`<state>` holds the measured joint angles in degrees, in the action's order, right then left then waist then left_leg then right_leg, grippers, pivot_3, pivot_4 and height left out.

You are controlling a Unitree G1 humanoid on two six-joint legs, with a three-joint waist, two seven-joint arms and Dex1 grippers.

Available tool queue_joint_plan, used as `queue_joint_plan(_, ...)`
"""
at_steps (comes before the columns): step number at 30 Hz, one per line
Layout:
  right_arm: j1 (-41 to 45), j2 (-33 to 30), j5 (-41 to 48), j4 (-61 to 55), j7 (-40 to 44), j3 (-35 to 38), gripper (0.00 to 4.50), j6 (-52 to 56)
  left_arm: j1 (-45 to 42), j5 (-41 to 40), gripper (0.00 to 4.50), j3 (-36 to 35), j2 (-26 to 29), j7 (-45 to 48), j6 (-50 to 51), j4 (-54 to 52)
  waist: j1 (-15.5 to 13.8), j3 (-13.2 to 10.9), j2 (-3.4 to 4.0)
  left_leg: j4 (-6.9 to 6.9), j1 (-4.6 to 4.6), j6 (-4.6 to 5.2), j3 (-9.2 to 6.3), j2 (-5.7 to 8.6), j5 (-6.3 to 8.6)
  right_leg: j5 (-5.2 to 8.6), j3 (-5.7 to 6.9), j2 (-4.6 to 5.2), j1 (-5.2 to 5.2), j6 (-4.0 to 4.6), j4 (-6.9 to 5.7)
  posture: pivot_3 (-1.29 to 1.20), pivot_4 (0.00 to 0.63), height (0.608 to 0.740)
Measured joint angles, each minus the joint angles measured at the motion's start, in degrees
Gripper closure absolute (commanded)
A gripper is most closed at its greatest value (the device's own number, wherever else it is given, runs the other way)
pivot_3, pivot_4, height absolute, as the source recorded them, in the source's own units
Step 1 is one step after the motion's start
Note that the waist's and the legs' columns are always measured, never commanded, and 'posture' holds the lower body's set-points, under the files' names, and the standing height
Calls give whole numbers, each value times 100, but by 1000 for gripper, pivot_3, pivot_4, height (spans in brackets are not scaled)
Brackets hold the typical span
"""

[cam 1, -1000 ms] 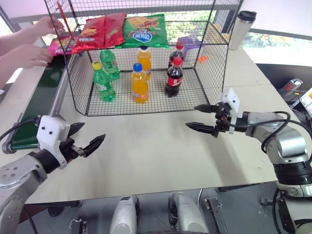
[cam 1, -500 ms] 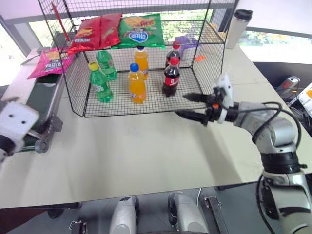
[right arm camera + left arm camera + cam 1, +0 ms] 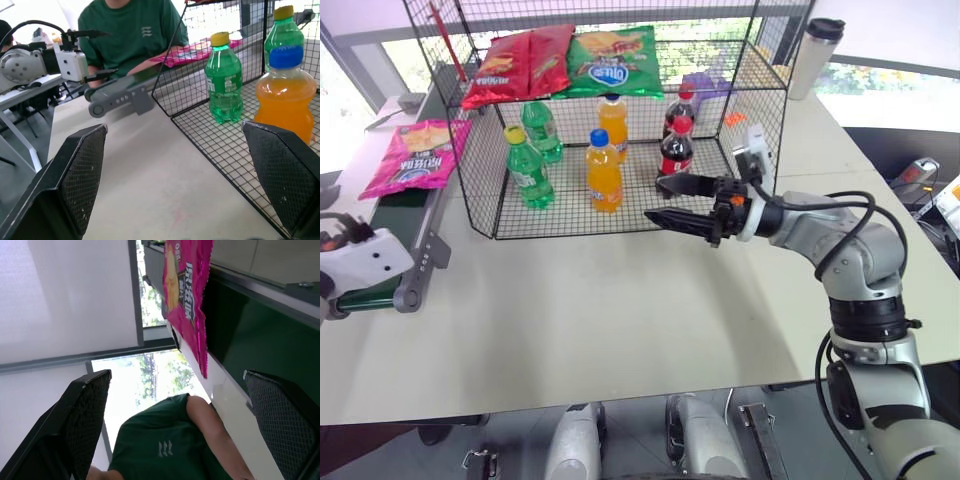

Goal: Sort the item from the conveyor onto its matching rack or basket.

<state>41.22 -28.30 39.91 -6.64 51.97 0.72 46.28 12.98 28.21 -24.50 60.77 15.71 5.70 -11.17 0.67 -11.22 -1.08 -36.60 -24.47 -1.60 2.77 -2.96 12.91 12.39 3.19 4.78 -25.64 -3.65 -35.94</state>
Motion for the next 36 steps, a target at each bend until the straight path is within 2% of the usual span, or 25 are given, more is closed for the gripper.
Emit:
queue_joint_plan(10, -32, -156, -35, -30, -28, 0, 18, 0, -478, 359, 58, 405, -225, -115, -54, 471, 0, 0, -1, 0, 2, 1, 0, -1, -1, -11, 0, -3, -2, -19, -8, 0, 150, 740)
queue_joint_plan(20, -102, -203, -41, -165, -124, 0, 18, -1, -916, 384, 58, 842, -283, -114, -112, 825, -8, 1, -2, -2, 2, 1, 0, -1, -1, -13, 0, -4, -2, -23, -11, 0, 150, 740)
queue_joint_plan(24, -179, -209, -43, -217, -155, -1, 0, -2, -1077, 401, 1202, 1014, -283, -109, -103, 932, -4, 1, -2, -2, 3, 1, 0, -1, -1, -13, 0, -4, -1, -24, -12, 0, 150, 740)
queue_joint_plan(31, -210, -210, -54, -224, -208, -1, 0, -45, -1107, 418, 4244, 1097, -284, -75, -8, 935, -2, 1, -2, -1, 3, 2, 0, -1, -1, -14, 0, -5, -1, -25, -14, 0, 150, 740)
queue_joint_plan(32, -219, -210, -60, -224, -209, -1, 0, -49, -1107, 427, 4461, 1093, -282, -69, 3, 914, -2, 1, -2, -1, 4, 2, 0, -1, -1, -14, 0, -5, -1, -25, -14, 0, 150, 740)
queue_joint_plan(36, -232, -205, -99, -223, -208, -19, 0, -85, -1083, 428, 4461, 1058, -269, 25, 88, 827, -12, 1, -2, -4, 5, 2, -1, -1, -1, -14, 0, -5, -1, -25, -17, 0, 150, 740)
